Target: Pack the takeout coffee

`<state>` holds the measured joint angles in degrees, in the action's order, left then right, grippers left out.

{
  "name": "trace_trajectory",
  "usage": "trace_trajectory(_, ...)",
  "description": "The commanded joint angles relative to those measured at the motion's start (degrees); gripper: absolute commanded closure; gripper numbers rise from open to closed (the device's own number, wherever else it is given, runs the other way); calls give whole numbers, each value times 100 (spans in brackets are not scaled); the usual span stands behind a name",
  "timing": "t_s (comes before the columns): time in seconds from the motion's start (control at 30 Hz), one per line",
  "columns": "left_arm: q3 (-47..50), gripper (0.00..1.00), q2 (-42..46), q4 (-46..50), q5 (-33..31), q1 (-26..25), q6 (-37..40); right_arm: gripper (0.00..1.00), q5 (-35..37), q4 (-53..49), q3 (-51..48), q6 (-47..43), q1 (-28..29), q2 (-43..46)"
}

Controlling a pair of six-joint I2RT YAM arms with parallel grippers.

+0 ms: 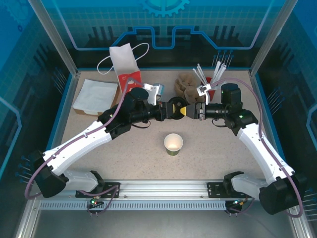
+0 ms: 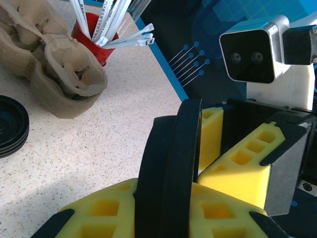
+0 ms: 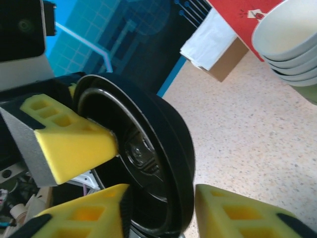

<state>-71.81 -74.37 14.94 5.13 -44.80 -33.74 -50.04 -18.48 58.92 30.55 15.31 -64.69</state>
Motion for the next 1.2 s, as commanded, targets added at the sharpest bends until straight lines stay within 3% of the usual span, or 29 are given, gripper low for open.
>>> trace_trajectory(0.0, 43, 96, 45, -211, 155, -33, -98, 68, -334, 160, 30, 104, -75, -39)
trace_trajectory(0.2, 48, 93, 3, -141, 96, -30, -107, 81, -103, -131, 104, -39, -85, -48)
trace_trajectory(0.4, 20, 70, 69, 100, -79, -29, -48, 89, 510, -822, 319, -491, -78, -53)
trace_trajectory(0.5, -62, 53, 182, 358, -207, -20, 10, 89, 1093, -1225, 429, -801, -26, -52)
trace_trajectory(0.73, -287, 23, 794, 1047, -612, -20, -220, 90, 3451, -1532, 542, -1286, 364, -19)
trace_trajectory(0.83, -195, 16, 1108, 1120, -1020, -20, -1245, 90, 4838, -1297, 493, -1453, 767, 74)
trace_trajectory(0.97, -101, 15, 1310, 1322, -1715, -27, -3563, 89, 6570, -575, 187, -1716, 1383, 324)
trace_trajectory(1.03, -175, 16, 1284, 1525, -1831, -24, -4780, 89, 7241, -79, -43, -1920, 1681, 472)
trace_trajectory(1.17, -302, 19, 1105, 1322, -1646, -29, -5902, 90, 8008, 664, -360, -2351, 2165, 644)
